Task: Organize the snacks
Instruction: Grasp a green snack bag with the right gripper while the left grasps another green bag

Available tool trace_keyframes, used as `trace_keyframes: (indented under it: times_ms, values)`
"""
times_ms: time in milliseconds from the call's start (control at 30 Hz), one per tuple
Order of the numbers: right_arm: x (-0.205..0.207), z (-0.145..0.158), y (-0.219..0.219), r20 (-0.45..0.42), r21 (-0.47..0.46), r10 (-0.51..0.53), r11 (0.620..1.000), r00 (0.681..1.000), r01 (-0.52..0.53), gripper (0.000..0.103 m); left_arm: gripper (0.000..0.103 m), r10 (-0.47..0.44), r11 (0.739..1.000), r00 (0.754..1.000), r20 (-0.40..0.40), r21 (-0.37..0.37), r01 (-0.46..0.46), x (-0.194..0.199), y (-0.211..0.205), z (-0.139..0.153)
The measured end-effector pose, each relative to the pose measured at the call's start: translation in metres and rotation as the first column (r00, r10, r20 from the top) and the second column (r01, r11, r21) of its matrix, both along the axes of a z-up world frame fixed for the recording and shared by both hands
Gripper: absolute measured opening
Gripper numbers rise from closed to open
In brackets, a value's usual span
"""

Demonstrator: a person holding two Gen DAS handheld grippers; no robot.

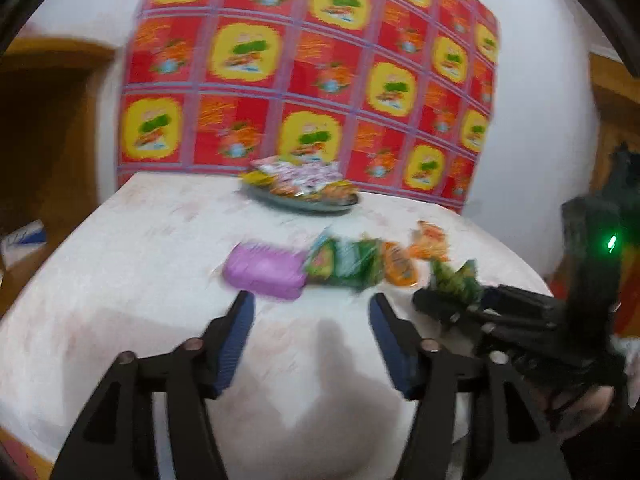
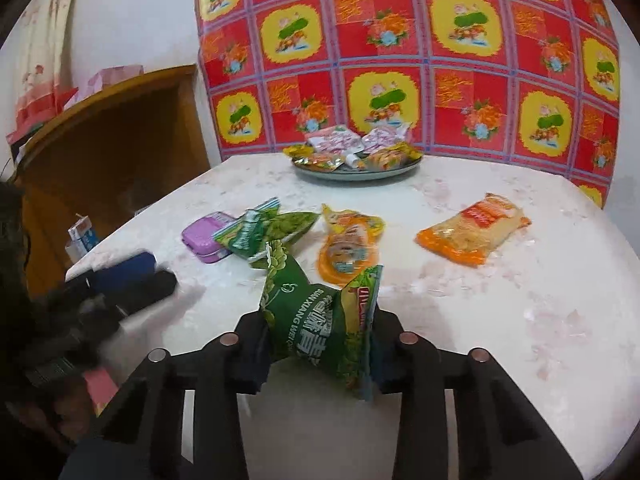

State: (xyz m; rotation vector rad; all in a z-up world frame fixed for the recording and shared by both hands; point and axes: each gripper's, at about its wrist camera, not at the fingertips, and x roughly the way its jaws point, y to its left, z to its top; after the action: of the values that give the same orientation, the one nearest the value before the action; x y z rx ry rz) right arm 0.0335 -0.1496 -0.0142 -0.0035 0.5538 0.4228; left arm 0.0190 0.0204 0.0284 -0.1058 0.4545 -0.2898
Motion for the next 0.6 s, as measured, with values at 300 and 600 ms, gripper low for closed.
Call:
trace_keyframes:
  times_ms: [300,600]
  values:
    - [-0.001,0.001,-0.023,0.023,0.006,-0.026,1.0,0.999,0.026,0.036,0.078,-0.141,0.969,0.978,-0.153,0.179,0.168,0.073,-0.046,0.024]
    - [0.003,-0.001,-0.039,0.019,0.034,-0.012,0.999,1.0,0.012,0.038,0.054,-0.126,0.952,0.968,-0.217,0.248,0.179,0.086,-0.067,0.006]
